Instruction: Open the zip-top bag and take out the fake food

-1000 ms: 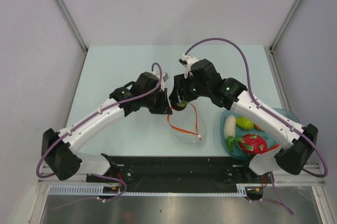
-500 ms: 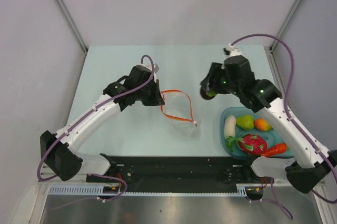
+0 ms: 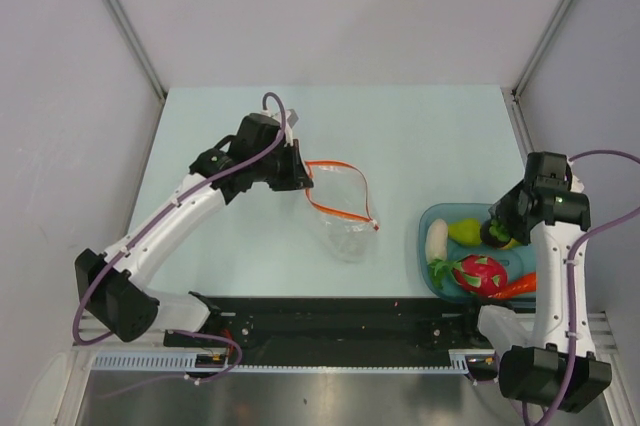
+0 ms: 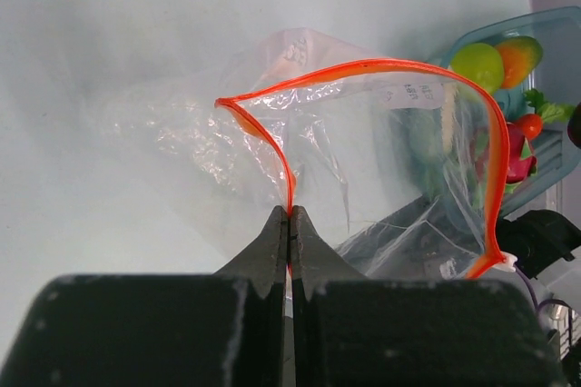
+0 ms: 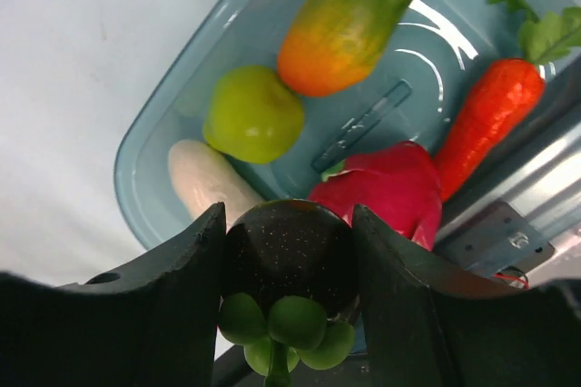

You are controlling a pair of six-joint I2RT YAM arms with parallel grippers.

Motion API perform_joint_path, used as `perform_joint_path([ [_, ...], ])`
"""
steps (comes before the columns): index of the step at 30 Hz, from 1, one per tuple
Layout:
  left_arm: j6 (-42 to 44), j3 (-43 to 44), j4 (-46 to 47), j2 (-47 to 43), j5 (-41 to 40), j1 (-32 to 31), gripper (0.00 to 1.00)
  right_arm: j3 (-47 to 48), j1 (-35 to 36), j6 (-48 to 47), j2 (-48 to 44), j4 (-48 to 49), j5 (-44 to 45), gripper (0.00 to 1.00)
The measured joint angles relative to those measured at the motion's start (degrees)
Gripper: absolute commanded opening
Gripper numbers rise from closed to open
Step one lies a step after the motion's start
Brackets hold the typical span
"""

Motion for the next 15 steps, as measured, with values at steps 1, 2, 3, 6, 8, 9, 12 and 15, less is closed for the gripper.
perform_joint_path([
  [1,0.07,0.00,0.11,0.07,0.42,0.00,0.00,-0.07,-0.68,0.07,-0.04,-0.48,0.48,0.09],
  [2,0.07,0.00,0.13,0.13,0.85,0.00,0.00,-0.09,-1.07,0.13,0.07,-0.87,1.29,0.17],
  [3,0.09,0.04,0.04,0.20,1.29,0.00,0.00,-0.15,-1.36,0.13,0.26,-1.16,2.27,0.17],
  [6,0.28,0.20,-0.28,0.07,2.38,0.00,0.00,-0.57,-2.03,0.63,1.51,-2.10,6.29,0.18],
  [8,0.48,0.17,-0.46,-0.70,2.89,0.00,0.00,-0.63,-2.95,0.83,2.89,-2.60,8.92,0.36],
  [9,0.52,0.11,-0.52,-1.38,2.89,0.00,0.00,-0.63,-3.41,0.94,3.65,-2.56,10.21,0.44],
  [12,0.55,-0.09,-0.81,-3.58,2.89,0.02,0.00,-0.44,-4.55,1.03,6.69,-2.75,14.25,0.73],
  [15,0.50,-0.09,-0.92,-5.03,3.48,0.11,0.00,0.02,-5.22,0.96,9.55,-2.69,16.48,0.91],
])
